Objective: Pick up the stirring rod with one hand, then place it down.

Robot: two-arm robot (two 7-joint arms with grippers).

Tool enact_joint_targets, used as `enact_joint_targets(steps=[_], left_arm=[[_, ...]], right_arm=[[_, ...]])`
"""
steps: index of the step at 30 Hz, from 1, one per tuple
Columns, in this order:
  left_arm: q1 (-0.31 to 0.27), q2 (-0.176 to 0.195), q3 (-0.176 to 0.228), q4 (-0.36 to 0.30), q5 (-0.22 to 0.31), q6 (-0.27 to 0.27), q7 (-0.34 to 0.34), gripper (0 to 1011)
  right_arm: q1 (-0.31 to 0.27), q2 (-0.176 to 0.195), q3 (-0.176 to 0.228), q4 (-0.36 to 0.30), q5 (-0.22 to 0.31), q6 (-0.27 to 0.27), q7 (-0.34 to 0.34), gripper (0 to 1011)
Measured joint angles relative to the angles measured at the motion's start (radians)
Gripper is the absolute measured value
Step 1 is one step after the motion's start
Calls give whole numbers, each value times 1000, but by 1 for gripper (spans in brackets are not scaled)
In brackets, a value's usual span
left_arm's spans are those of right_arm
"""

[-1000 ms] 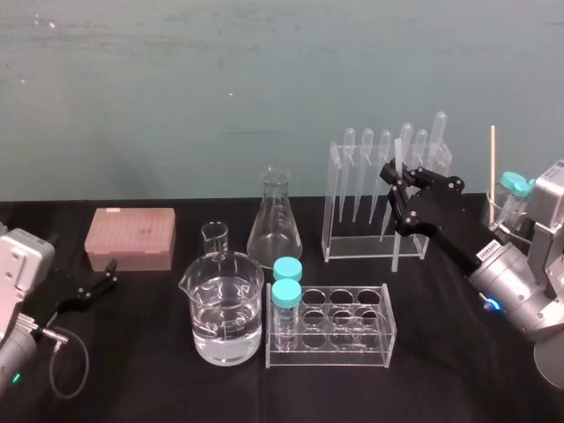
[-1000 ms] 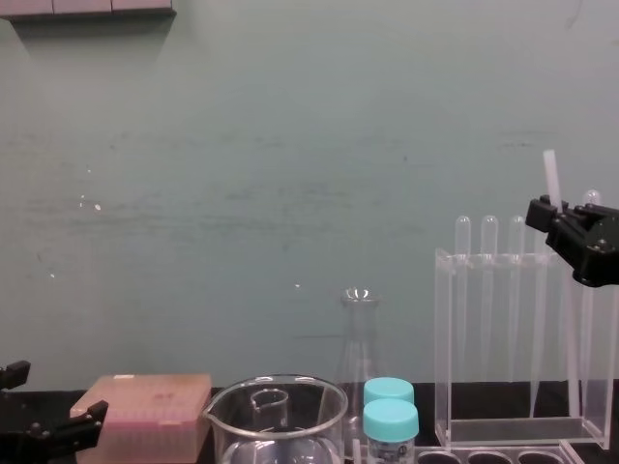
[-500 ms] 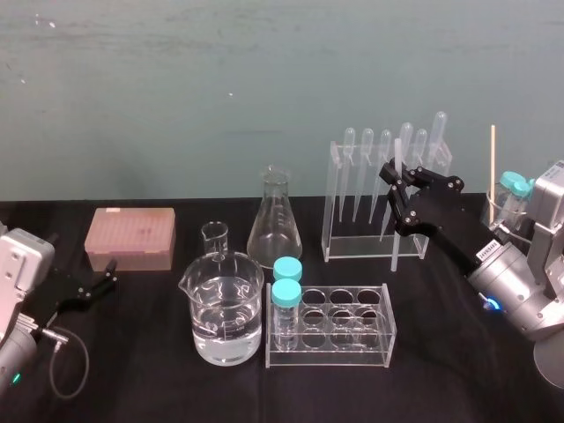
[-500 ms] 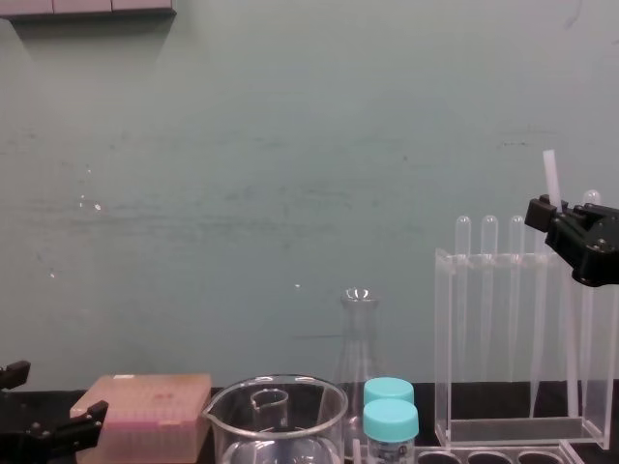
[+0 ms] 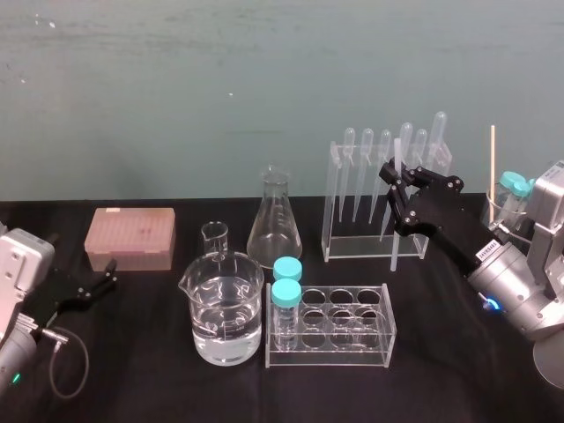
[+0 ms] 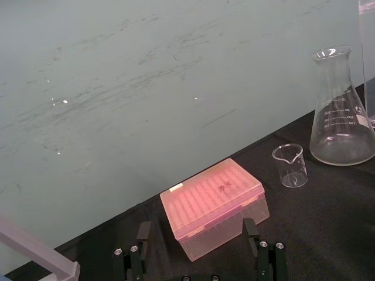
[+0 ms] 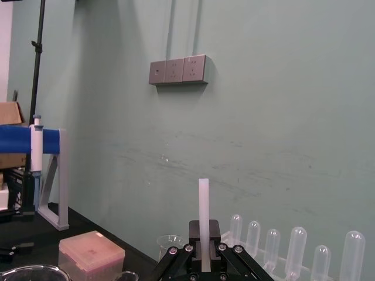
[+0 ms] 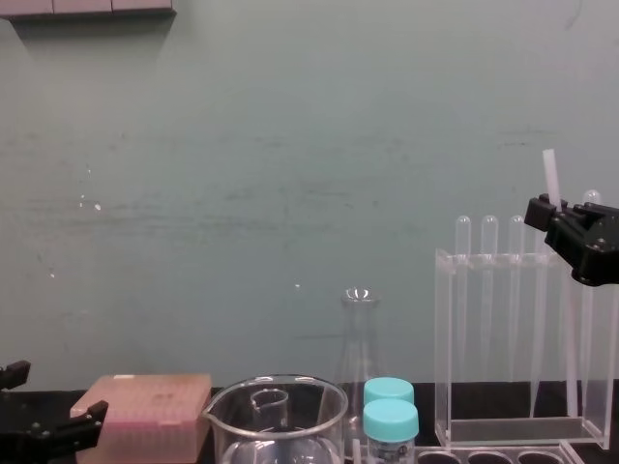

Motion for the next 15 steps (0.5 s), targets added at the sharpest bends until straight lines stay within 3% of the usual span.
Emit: enact_joint_targets(steps=[15], left_arm=[[0,0,0,0,0,0,0,1000]], right_arm=[[0,0,0,0,0,-1,1,70]])
